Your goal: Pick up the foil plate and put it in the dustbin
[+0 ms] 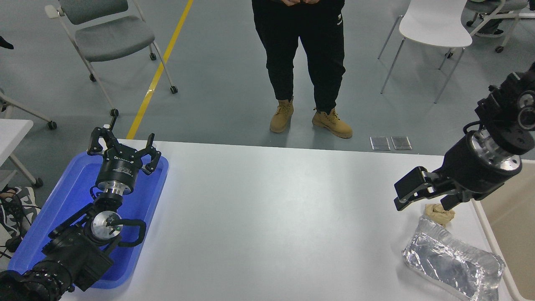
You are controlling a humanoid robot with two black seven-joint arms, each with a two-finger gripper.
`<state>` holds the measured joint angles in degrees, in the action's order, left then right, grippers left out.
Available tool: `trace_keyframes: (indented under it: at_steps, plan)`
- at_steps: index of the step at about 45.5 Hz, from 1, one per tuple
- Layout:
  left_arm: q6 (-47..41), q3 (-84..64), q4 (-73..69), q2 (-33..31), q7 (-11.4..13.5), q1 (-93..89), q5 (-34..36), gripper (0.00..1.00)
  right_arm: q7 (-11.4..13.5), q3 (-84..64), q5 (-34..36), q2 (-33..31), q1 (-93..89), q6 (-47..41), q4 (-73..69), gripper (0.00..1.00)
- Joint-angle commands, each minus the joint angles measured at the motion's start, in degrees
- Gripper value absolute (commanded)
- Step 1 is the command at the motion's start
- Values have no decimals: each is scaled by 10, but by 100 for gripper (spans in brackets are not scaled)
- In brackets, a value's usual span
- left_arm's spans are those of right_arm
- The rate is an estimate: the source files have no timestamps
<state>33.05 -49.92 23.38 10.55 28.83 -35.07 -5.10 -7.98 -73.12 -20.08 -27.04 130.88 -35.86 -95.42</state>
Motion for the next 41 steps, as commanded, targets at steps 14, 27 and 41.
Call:
trace_keyframes:
  at_steps: [14,27,41]
  plan:
    - [0,0,0,0,-1,0,0,100,0,8,-7,0,-19,10,11,100]
    - [0,0,0,0,-1,0,0,100,0,24,-7,0,-40,11,23,100]
    - [0,0,0,0,0,0,0,100,2,24,-39,-25,-54,26,28,100]
